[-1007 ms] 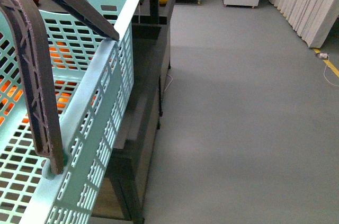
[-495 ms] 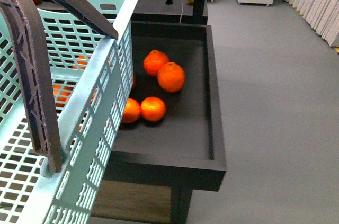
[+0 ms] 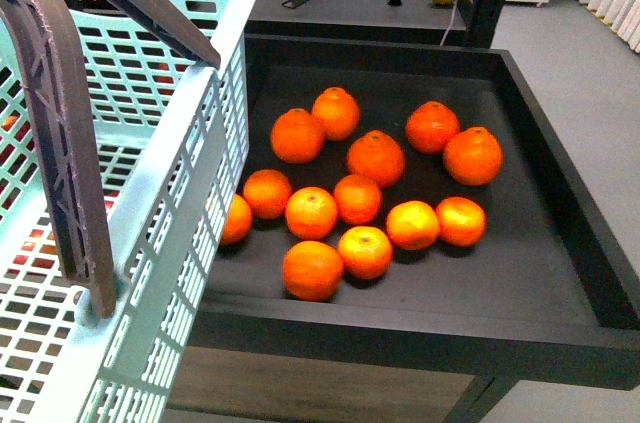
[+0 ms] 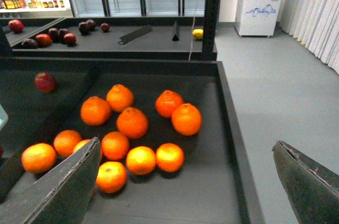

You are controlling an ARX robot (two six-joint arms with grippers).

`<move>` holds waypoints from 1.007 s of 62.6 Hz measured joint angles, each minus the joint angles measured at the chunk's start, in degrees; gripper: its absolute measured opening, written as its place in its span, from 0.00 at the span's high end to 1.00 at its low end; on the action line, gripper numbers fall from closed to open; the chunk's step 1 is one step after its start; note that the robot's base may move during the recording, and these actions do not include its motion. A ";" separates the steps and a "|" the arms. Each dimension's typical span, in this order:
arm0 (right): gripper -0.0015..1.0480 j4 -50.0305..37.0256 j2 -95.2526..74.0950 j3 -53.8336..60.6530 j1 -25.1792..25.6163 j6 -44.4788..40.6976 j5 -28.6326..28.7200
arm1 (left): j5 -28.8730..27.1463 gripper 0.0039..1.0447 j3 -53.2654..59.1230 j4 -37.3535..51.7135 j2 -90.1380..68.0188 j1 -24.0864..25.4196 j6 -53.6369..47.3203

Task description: Pick lemon and mango into basket

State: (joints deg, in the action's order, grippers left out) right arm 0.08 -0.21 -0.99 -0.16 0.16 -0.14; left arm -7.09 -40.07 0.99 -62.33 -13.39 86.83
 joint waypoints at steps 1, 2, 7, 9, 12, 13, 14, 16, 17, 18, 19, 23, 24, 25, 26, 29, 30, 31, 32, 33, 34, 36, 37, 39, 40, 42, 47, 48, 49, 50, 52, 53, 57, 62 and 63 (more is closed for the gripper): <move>0.08 0.00 -0.02 0.00 0.00 -0.02 -0.04 | 0.04 0.74 0.00 0.00 0.00 0.00 0.02; 0.08 0.00 -0.04 0.00 0.00 -0.02 0.00 | 0.04 0.74 0.00 0.00 0.00 0.00 0.02; 0.08 -0.02 0.00 0.00 0.00 -0.02 0.11 | 0.00 0.74 0.02 0.00 0.00 0.00 0.02; 0.08 0.02 -0.02 0.00 0.00 0.00 0.13 | -0.04 0.74 0.02 0.00 0.02 0.00 0.00; 0.08 0.00 -0.04 0.00 0.00 -0.04 0.11 | -0.15 0.74 0.02 0.00 0.02 0.00 0.02; 0.08 0.00 -0.04 0.00 0.00 0.00 0.15 | -0.15 0.74 0.02 0.00 0.02 0.00 -0.02; 0.08 0.00 -0.04 0.00 0.00 0.02 0.09 | -0.15 0.74 0.02 0.00 0.02 0.00 -0.02; 0.08 0.00 -0.04 0.00 0.00 -0.02 0.02 | -0.09 0.74 0.02 -0.02 0.02 0.00 -0.02; 0.08 0.00 -0.04 0.00 0.00 0.00 0.07 | -0.07 0.74 0.02 -0.02 0.02 0.00 0.04; 0.08 0.00 -0.04 0.00 0.00 0.00 0.00 | -0.04 0.74 0.02 -0.02 0.02 0.00 0.07; 0.08 0.00 -0.04 0.00 0.00 -0.02 0.00 | -0.02 0.74 0.02 0.00 0.04 0.00 0.04; 0.08 0.02 -0.04 0.00 0.00 0.00 0.09 | 0.04 0.74 0.02 -0.02 0.04 0.00 0.04; 0.08 0.00 -0.04 0.00 0.00 0.00 0.11 | 0.00 0.74 0.02 -0.02 0.04 0.00 0.04; 0.08 -0.02 -0.04 0.00 0.00 -0.02 0.02 | 0.00 0.74 0.02 -0.02 0.04 0.00 0.04; 0.08 -0.02 -0.04 0.00 0.00 -0.04 0.09 | 0.00 0.74 0.02 -0.02 0.04 0.00 0.04; 0.08 0.00 -0.04 0.00 0.02 -0.02 -0.02 | -0.04 0.74 0.02 -0.02 0.04 0.00 0.00; 0.08 0.00 -0.04 0.00 0.02 -0.02 0.00 | -0.07 0.74 0.02 -0.02 0.04 0.00 0.00; 0.08 0.00 -0.04 0.00 0.02 -0.02 0.00 | -0.15 0.74 0.02 -0.02 0.04 0.02 0.02; 0.08 0.00 -0.04 0.00 0.02 -0.02 0.00 | -0.17 0.74 0.02 0.00 0.04 0.02 0.04; 0.08 0.00 -0.04 0.00 0.02 -0.02 0.02 | -0.17 0.74 0.02 0.00 0.04 0.00 0.00; 0.08 0.00 -0.04 0.00 0.00 0.00 0.00 | -0.17 0.74 0.02 0.00 0.04 0.00 -0.02; 0.08 0.00 -0.04 0.00 0.02 -0.02 -0.02 | -0.13 0.74 0.02 -0.02 0.04 0.00 -0.04; 0.08 0.00 -0.04 0.00 0.02 -0.02 0.02 | -0.04 0.74 0.02 0.00 0.04 0.00 0.00; 0.08 0.00 -0.02 0.00 0.02 -0.02 0.00 | 0.04 0.74 0.02 0.00 0.04 0.00 0.04; 0.08 0.00 0.00 0.00 0.02 -0.02 0.00 | 0.09 0.74 0.02 0.00 0.07 0.00 0.04; 0.08 0.00 -0.02 0.00 0.02 -0.02 -0.02 | 0.22 0.74 0.02 0.00 0.07 0.00 0.07; 0.08 -0.02 -0.04 0.00 0.02 -0.04 -0.07 | -0.02 0.74 0.02 0.00 0.07 0.00 0.00; 0.08 0.00 -0.04 0.00 0.02 -0.02 0.04 | -0.02 0.74 0.02 0.00 0.07 0.00 0.00; 0.08 0.02 -0.04 0.00 0.02 0.00 0.13 | -0.02 0.74 0.02 0.00 0.07 0.02 0.02; 0.08 0.00 -0.04 0.00 0.02 0.00 -0.02 | -0.04 0.74 0.02 0.00 0.07 0.02 0.04; 0.08 0.00 -0.04 0.00 0.02 -0.02 0.00 | -0.04 0.74 0.02 -0.02 0.07 0.02 0.00; 0.08 0.00 -0.04 0.00 0.02 0.00 0.07 | -0.02 0.74 0.02 0.00 0.07 0.02 0.00; 0.08 0.00 -0.04 0.00 0.02 -0.02 0.00 | 0.13 0.74 0.02 0.00 0.07 0.00 0.09; 0.08 0.00 -0.07 0.00 0.04 -0.02 0.20 | 0.13 0.74 0.02 0.00 0.04 0.00 0.07; 0.08 0.00 -0.07 0.00 0.04 -0.02 0.20 | 0.09 0.74 0.02 0.00 0.04 0.02 0.07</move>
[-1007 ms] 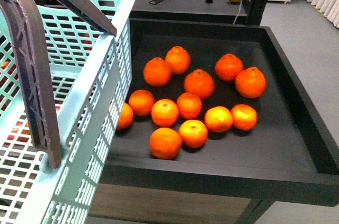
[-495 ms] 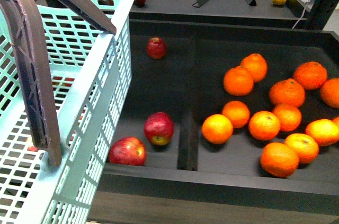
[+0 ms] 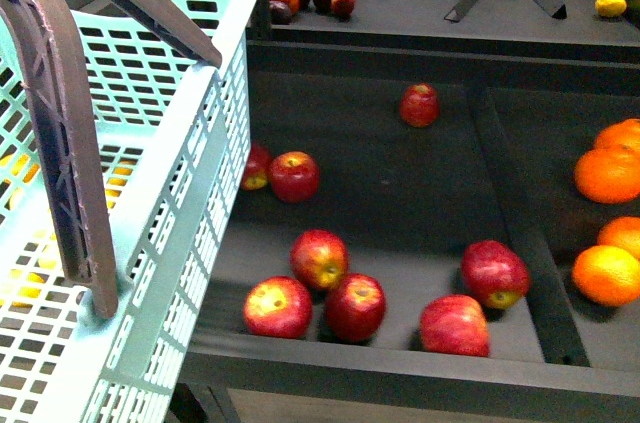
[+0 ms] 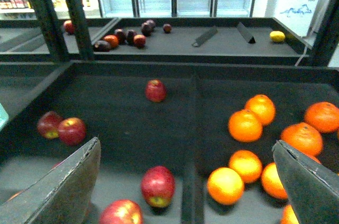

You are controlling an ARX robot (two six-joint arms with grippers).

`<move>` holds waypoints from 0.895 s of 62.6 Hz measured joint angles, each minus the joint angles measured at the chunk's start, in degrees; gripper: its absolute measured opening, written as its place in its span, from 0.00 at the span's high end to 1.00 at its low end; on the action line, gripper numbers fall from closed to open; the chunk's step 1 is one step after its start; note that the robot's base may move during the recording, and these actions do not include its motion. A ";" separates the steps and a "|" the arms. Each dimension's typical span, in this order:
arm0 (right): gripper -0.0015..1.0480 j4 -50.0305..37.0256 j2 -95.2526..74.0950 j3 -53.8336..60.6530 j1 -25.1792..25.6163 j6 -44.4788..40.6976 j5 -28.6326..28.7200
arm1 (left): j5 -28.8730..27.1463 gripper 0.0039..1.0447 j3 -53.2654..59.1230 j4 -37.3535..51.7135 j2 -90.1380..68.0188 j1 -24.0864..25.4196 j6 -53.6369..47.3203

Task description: Pick lemon and mango into basket

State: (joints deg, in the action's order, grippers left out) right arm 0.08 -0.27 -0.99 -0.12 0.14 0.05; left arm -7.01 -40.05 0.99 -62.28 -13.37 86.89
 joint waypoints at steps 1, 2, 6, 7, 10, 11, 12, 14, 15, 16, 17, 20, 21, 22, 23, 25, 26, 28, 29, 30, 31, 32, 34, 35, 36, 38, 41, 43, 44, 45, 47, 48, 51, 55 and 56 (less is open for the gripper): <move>0.08 0.00 0.07 0.00 -0.02 0.00 -0.04 | -0.11 0.74 0.00 0.00 0.00 0.00 -0.02; 0.08 0.00 0.09 0.00 0.00 0.00 -0.04 | -0.11 0.74 0.00 0.00 0.02 0.00 -0.04; 0.08 0.02 0.04 0.00 0.00 0.00 0.02 | -0.22 0.74 0.00 0.00 0.04 0.04 -0.07; 0.08 0.00 0.04 0.00 -0.02 0.02 -0.22 | -0.37 0.74 0.00 -0.02 0.04 0.04 -0.02; 0.08 0.00 0.07 0.00 -0.02 0.02 -0.11 | -0.31 0.74 0.00 -0.02 0.04 0.04 -0.07; 0.08 0.00 0.04 0.00 -0.02 0.02 -0.15 | -0.24 0.74 0.00 -0.02 0.04 0.04 -0.11; 0.08 0.00 0.04 0.00 -0.02 0.00 -0.15 | -0.20 0.74 0.00 -0.02 0.04 0.04 -0.11; 0.08 0.00 0.04 0.00 0.00 0.04 -0.13 | -0.15 0.74 0.00 -0.02 0.04 0.04 0.00; 0.08 0.00 0.07 0.00 0.00 0.00 -0.26 | -0.09 0.74 0.00 0.00 0.07 0.04 0.04; 0.08 0.00 0.09 0.00 -0.02 0.00 -0.17 | -0.09 0.74 0.00 0.00 0.07 0.02 0.02; 0.08 0.00 0.07 0.00 -0.02 0.04 -0.13 | -0.04 0.74 0.00 0.00 0.07 0.02 0.00; 0.08 0.02 0.00 0.00 0.00 0.02 -0.07 | -0.11 0.74 0.00 -0.02 0.04 0.04 -0.02; 0.08 0.00 0.02 0.00 0.00 0.02 -0.13 | -0.11 0.74 0.02 -0.02 0.04 0.04 0.00; 0.08 -0.02 0.02 0.00 0.00 0.02 -0.22 | -0.09 0.74 0.02 -0.02 0.04 0.04 0.00; 0.08 -0.02 0.07 0.00 0.00 0.00 -0.15 | -0.07 0.74 0.02 -0.02 0.04 0.02 -0.02; 0.08 -0.02 0.07 0.00 0.00 0.02 -0.11 | -0.04 0.74 0.02 -0.02 0.07 0.04 -0.02; 0.08 0.00 0.04 0.00 0.00 0.00 -0.17 | -0.04 0.74 0.02 -0.02 0.07 0.04 -0.02; 0.08 -0.02 0.04 0.00 -0.02 0.02 -0.20 | -0.13 0.74 0.02 -0.02 0.07 0.04 0.02; 0.08 -0.02 0.04 0.00 -0.02 0.00 -0.20 | -0.13 0.74 0.02 -0.02 0.07 0.04 -0.04; 0.08 0.00 0.04 0.00 -0.02 0.00 -0.15 | -0.13 0.74 0.02 -0.02 0.04 0.04 -0.04; 0.08 0.00 0.04 0.00 -0.02 0.02 -0.15 | -0.11 0.74 0.02 -0.02 0.04 0.04 -0.09; 0.08 0.00 0.04 0.00 -0.02 0.02 -0.17 | -0.11 0.74 0.02 -0.02 0.04 0.04 -0.09; 0.08 0.00 0.04 0.00 -0.02 0.02 -0.17 | -0.11 0.74 0.02 -0.02 0.04 0.04 -0.02; 0.08 -0.02 0.04 0.00 -0.02 0.00 -0.22 | -0.11 0.74 0.02 -0.02 0.07 0.04 0.00; 0.08 0.00 0.07 0.00 0.00 0.00 -0.20 | -0.09 0.74 0.02 -0.02 0.11 0.02 0.00; 0.08 0.00 0.07 0.00 -0.02 0.02 -0.20 | -0.04 0.74 0.02 -0.02 0.11 0.04 -0.04; 0.08 0.00 0.02 0.00 -0.02 0.00 -0.09 | -0.11 0.74 0.02 -0.02 0.11 0.04 -0.02; 0.08 0.00 0.07 0.00 -0.02 0.00 -0.13 | -0.11 0.74 0.02 -0.02 0.11 0.04 0.02; 0.08 0.00 0.07 0.00 -0.02 0.02 -0.11 | -0.09 0.74 0.02 -0.02 0.11 0.04 -0.04; 0.08 -0.02 0.04 0.00 -0.02 0.00 -0.09 | -0.09 0.74 0.02 -0.02 0.11 0.04 -0.09; 0.08 0.07 0.00 0.00 -0.02 0.02 -0.09 | -0.13 0.74 0.02 -0.04 0.11 0.04 -0.09; 0.08 0.04 0.00 0.00 -0.02 0.04 -0.26 | -0.26 0.74 0.02 -0.07 0.11 0.04 -0.04; 0.08 -0.07 0.13 0.00 0.00 0.00 0.07 | -0.22 0.74 0.02 -0.07 0.11 0.04 -0.02; 0.08 0.00 0.04 0.00 0.02 0.00 -0.04 | -0.22 0.74 0.02 -0.07 0.13 0.04 -0.04; 0.08 0.00 0.04 0.00 0.02 0.00 -0.09 | -0.20 0.74 0.02 -0.07 0.13 0.04 -0.02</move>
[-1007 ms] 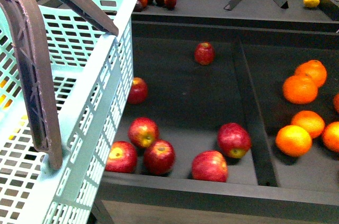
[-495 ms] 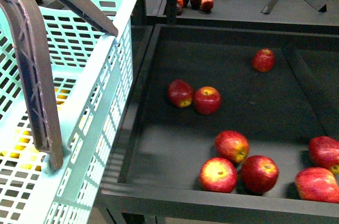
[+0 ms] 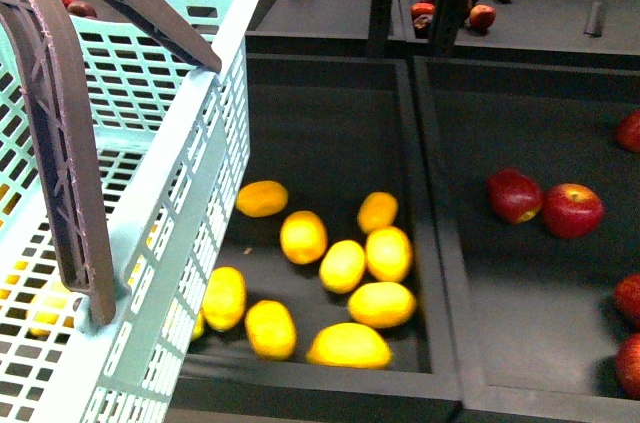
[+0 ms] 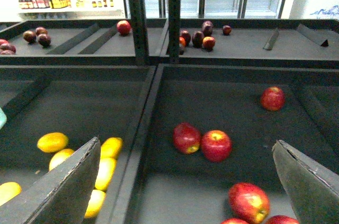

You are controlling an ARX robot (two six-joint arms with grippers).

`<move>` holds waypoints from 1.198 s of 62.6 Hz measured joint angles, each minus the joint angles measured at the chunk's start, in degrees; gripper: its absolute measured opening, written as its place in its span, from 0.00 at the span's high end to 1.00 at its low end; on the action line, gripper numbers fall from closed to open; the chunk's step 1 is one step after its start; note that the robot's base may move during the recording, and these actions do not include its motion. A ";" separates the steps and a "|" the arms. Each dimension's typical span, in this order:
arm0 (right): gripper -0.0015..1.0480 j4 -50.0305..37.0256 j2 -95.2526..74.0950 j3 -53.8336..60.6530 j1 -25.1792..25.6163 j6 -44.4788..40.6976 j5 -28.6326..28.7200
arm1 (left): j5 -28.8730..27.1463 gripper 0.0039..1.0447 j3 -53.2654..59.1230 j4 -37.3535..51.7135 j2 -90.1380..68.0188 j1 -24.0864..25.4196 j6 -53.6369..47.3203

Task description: Pick lemon and mango into basket

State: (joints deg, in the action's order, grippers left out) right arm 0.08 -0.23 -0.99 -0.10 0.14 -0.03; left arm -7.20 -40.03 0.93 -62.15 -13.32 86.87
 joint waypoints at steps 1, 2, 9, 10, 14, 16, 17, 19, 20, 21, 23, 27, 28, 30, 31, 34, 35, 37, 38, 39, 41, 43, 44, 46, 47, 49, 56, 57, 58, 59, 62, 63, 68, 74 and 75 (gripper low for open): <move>0.08 0.00 0.04 0.00 0.00 0.02 -0.04 | 0.02 0.74 0.00 0.00 0.00 0.00 0.00; 0.08 -0.02 0.04 0.00 0.00 0.00 -0.15 | 0.09 0.74 0.00 0.00 0.00 0.00 -0.02; 0.08 -0.02 0.02 0.00 0.00 0.00 0.00 | 0.09 0.74 0.00 0.00 -0.02 0.00 -0.02; 0.08 -0.02 0.04 0.00 0.00 0.00 0.02 | 0.07 0.74 0.00 0.00 -0.02 0.00 -0.02; 0.08 0.00 0.07 0.00 0.00 0.00 -0.13 | 0.07 0.74 0.00 0.00 0.00 0.00 0.00; 0.08 0.00 0.02 0.00 0.00 0.00 0.07 | 0.09 0.74 0.00 0.00 0.00 0.00 -0.07; 0.08 0.02 0.02 0.00 0.00 0.02 0.02 | 0.09 0.74 0.00 0.00 0.00 0.00 -0.07; 0.08 -0.07 0.04 0.00 0.00 0.00 -0.09 | 0.11 0.74 0.00 0.00 -0.02 0.00 0.00; 0.08 -0.04 0.04 0.00 0.00 0.00 0.09 | 0.13 0.74 0.00 0.00 -0.02 0.00 0.00; 0.08 -0.04 0.04 0.00 0.00 0.02 0.04 | 0.20 0.74 0.00 0.00 -0.02 0.02 0.04; 0.08 -0.02 0.00 0.00 0.00 0.00 0.04 | 0.07 0.74 0.00 0.00 -0.02 0.00 0.00; 0.08 -0.02 0.02 0.00 0.02 0.02 0.02 | -0.13 0.74 0.00 0.00 -0.02 0.00 -0.09; 0.08 -0.02 0.02 0.00 0.02 0.00 -0.20 | -0.11 0.74 0.00 0.00 -0.02 0.00 -0.09; 0.08 -0.02 0.02 0.00 0.00 0.02 -0.11 | -0.09 0.74 0.00 0.00 0.00 0.00 -0.07; 0.08 -0.02 0.02 0.00 0.00 0.00 -0.11 | -0.04 0.74 0.00 0.00 0.00 0.00 0.00; 0.08 0.00 0.00 0.00 0.00 0.00 -0.13 | 0.04 0.74 0.00 0.00 0.00 0.00 -0.07; 0.08 0.00 0.00 0.00 0.00 0.02 -0.11 | 0.07 0.74 0.00 0.00 -0.02 0.00 -0.13; 0.08 -0.02 0.00 0.00 0.04 0.00 0.07 | 0.09 0.74 0.00 0.00 -0.02 0.02 -0.17; 0.08 0.00 0.02 0.00 0.07 -0.02 0.20 | 0.07 0.74 0.00 0.00 -0.02 0.09 -0.17; 0.08 0.00 0.02 0.00 0.07 0.00 0.35 | -0.04 0.74 0.00 0.00 -0.02 0.20 -0.15; 0.08 -0.02 0.02 0.00 0.07 -0.02 0.33 | -0.39 0.74 0.00 0.00 -0.02 0.39 -0.02; 0.08 -0.02 0.00 0.04 0.13 -0.02 0.57 | -0.87 0.74 0.00 0.00 0.00 0.57 -0.11; 0.08 -0.02 0.02 0.04 0.13 -0.02 0.55 | -1.11 0.74 0.00 0.00 0.02 0.59 -0.15; 0.08 -0.02 0.02 0.04 0.13 0.00 0.50 | -1.64 0.74 0.00 0.00 0.07 0.66 -0.50; 0.08 -0.02 0.02 0.04 0.13 0.00 0.50 | -1.81 0.74 0.00 0.00 0.07 0.66 -0.83; 0.08 0.00 0.00 0.04 0.13 0.00 0.44 | -1.90 0.74 0.00 0.00 0.07 0.66 -1.09; 0.08 0.00 0.02 0.04 0.13 0.00 0.24 | 0.04 0.74 0.00 0.00 0.07 0.35 -0.81; 0.08 0.00 0.02 0.04 0.13 0.00 0.24 | 0.37 0.74 0.00 0.00 0.07 0.26 -0.50; 0.08 0.00 0.02 0.04 0.13 0.00 0.22 | 0.50 0.74 0.00 0.00 0.07 0.20 -0.35; 0.08 0.00 0.02 0.04 0.13 0.00 0.24 | 0.74 0.74 0.00 0.00 0.07 0.13 -0.11; 0.08 0.00 0.00 0.04 0.13 0.00 0.24 | 0.83 0.74 0.00 0.00 0.07 0.04 0.07; 0.08 0.00 0.00 0.04 0.13 0.00 0.24 | 0.72 0.74 0.00 0.00 0.07 0.04 0.07; 0.08 0.00 0.02 0.04 0.13 0.00 0.17 | -0.48 0.74 -0.04 -0.31 -0.02 0.04 -0.39; 0.08 0.00 0.02 0.04 0.13 0.00 0.04 | -1.33 0.74 -7.54 -15.15 -5.29 -1.01 -11.91; 0.08 0.00 0.02 0.04 0.13 0.00 0.04 | -1.38 0.74 -9.03 -16.59 -6.86 -1.36 -16.33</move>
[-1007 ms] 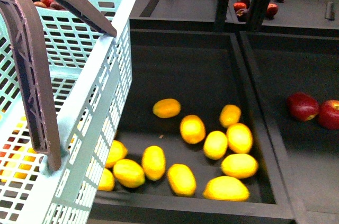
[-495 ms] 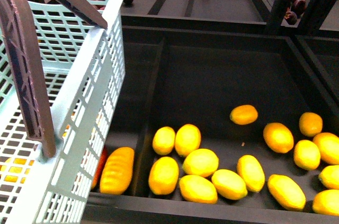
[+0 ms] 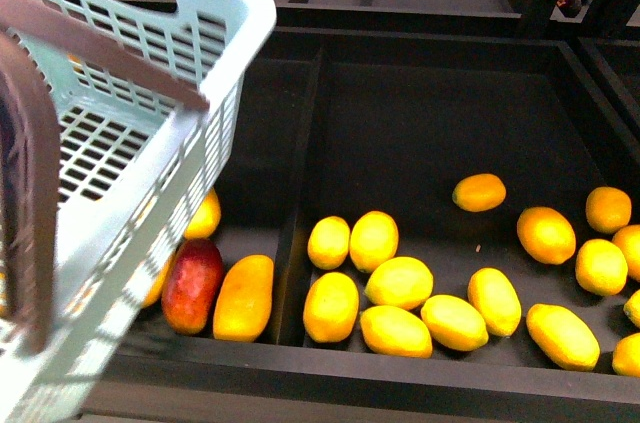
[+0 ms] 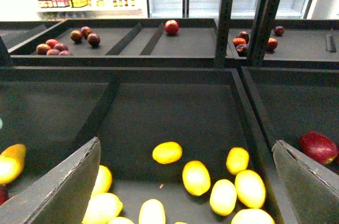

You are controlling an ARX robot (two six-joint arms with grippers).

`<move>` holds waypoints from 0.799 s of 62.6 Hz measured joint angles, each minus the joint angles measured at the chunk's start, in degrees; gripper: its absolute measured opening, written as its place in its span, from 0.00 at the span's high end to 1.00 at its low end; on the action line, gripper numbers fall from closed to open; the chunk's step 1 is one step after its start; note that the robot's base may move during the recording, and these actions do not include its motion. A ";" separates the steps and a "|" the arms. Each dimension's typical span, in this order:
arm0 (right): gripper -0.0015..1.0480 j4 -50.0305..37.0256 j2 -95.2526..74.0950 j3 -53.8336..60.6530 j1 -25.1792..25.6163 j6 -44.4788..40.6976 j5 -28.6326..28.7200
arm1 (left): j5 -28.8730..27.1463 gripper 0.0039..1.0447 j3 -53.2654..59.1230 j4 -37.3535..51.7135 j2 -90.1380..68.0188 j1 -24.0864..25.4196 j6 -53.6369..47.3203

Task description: Pick lemon and mango into basket

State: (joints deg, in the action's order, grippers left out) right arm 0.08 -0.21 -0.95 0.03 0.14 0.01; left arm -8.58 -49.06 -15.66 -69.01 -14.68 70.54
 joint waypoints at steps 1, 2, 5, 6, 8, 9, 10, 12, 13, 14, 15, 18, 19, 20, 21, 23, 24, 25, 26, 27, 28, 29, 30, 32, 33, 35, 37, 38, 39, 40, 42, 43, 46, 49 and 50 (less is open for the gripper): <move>0.08 0.00 0.00 0.00 0.00 0.00 0.02 | 0.02 0.74 -1.33 -0.55 -1.70 -0.35 -3.56; 0.08 0.00 0.00 0.00 0.00 0.00 0.00 | 0.11 0.74 -1.97 -0.59 -2.56 -0.50 -5.20; 0.08 0.00 -0.02 0.00 0.00 0.00 0.00 | 0.59 0.75 -5.33 -0.39 -6.82 -1.49 -11.61; 0.08 0.00 0.00 0.00 0.00 0.00 0.00 | 0.76 0.75 -6.69 -0.07 -8.48 -1.95 -13.44; 0.08 0.00 0.00 0.00 0.00 0.00 0.00 | 1.16 0.75 -8.72 0.74 -11.02 -2.64 -15.19; 0.08 0.00 0.00 0.00 0.00 0.00 0.00 | 1.25 0.75 -9.42 1.05 -11.85 -2.86 -15.85; 0.08 0.00 -0.02 0.00 0.00 0.00 0.02 | 1.57 0.75 -10.82 1.60 -13.42 -3.32 -16.90; 0.08 0.00 0.00 0.00 0.00 0.00 0.00 | 2.73 0.79 -14.01 2.10 -16.52 -4.20 -18.23; 0.08 0.00 0.00 0.00 0.00 0.00 0.00 | 3.06 0.83 -15.72 2.21 -17.99 -4.66 -18.80; 0.08 0.00 0.00 0.00 0.00 0.00 0.00 | 3.98 0.87 -18.36 2.36 -20.15 -5.42 -18.73; 0.08 0.00 0.00 0.00 0.00 0.00 0.00 | 4.33 0.87 -19.23 2.34 -20.87 -5.68 -18.86; 0.08 0.00 0.00 0.00 0.00 0.00 0.00 | 5.97 0.87 -23.52 1.97 -24.26 -7.06 -18.86; 0.08 0.00 0.00 0.00 0.00 0.00 -0.02 | 6.58 0.87 -25.18 1.64 -25.51 -7.61 -18.71; 0.08 0.00 0.00 0.00 0.00 0.00 0.00 | 6.93 0.87 -25.97 1.46 -26.16 -7.91 -18.53; 0.08 0.00 0.00 0.00 0.00 0.00 0.00 | 7.54 0.87 -27.47 1.14 -27.41 -8.44 -18.36; 0.08 0.00 0.00 0.00 0.00 0.00 0.00 | 8.79 0.87 -29.59 0.55 -29.09 -9.18 -17.97; 0.08 0.00 0.00 0.00 0.00 0.00 0.00 | 9.57 0.87 -30.97 0.09 -30.12 -9.70 -17.70; 0.08 0.00 0.00 0.00 0.00 0.00 0.00 | 9.99 0.87 -31.63 -0.15 -30.64 -9.94 -17.57; 0.08 0.00 0.00 0.00 0.00 0.00 0.00 | 10.73 0.87 -32.89 -0.66 -31.58 -10.40 -17.20; 0.08 0.00 0.00 0.00 0.00 0.00 0.00 | 11.08 0.87 -33.48 -0.87 -32.02 -10.64 -17.11; 0.08 0.00 0.00 0.00 0.00 0.00 0.00 | 11.78 0.87 -34.64 -1.22 -32.83 -11.13 -16.61; 0.08 0.00 0.00 0.00 0.00 0.00 0.00 | 12.11 0.87 -35.15 -1.33 -33.20 -11.37 -16.48; 0.08 0.00 0.00 0.00 0.00 0.00 0.00 | 12.61 0.87 -36.06 -1.40 -33.79 -11.87 -15.96; 0.08 0.00 0.00 0.00 0.00 0.00 0.00 | 13.57 0.87 -37.20 -1.49 -34.56 -12.57 -15.19; 0.08 0.00 0.00 0.00 0.00 0.00 0.00 | 13.81 0.87 -37.53 -1.51 -34.77 -12.81 -14.88; 0.08 0.00 0.00 0.00 0.00 0.00 0.00 | 14.69 0.87 -38.56 -1.49 -35.36 -13.68 -14.23; 0.08 0.00 0.00 0.00 0.00 0.00 0.00 | 15.06 0.87 -39.04 -1.25 -35.58 -14.29 -13.68; 0.08 0.00 0.00 0.00 0.00 0.00 0.00 | 15.10 0.87 -39.12 -1.14 -35.60 -14.51 -13.57; 0.08 0.00 0.00 0.00 0.00 0.00 0.00 | 15.41 0.87 -39.30 -0.90 -35.60 -14.91 -13.22; 0.08 0.00 0.00 0.00 0.00 0.00 0.00 | 15.56 0.87 -39.34 -0.74 -35.60 -15.06 -13.18; 0.08 0.00 0.00 0.00 0.00 0.00 0.00 | 15.98 0.88 -39.43 -0.26 -35.60 -15.61 -12.68; 0.08 0.00 0.00 0.00 0.00 0.00 0.00 | 16.17 0.88 -39.43 0.13 -35.60 -15.89 -12.44; 0.08 0.00 0.00 0.00 0.00 0.00 0.00 | 16.59 0.88 -39.43 0.79 -35.60 -16.66 -12.11; 0.08 0.00 0.00 0.00 0.00 0.00 0.00 | 16.79 0.88 -39.39 0.98 -35.60 -17.20 -12.09; 0.08 0.00 0.00 0.00 0.00 0.00 0.00 | 16.96 0.88 -39.28 1.22 -35.60 -17.40 -12.04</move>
State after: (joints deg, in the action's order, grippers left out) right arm 0.08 -0.21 -0.95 0.03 0.14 0.01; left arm 8.38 -88.33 -14.44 -104.62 -32.08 58.50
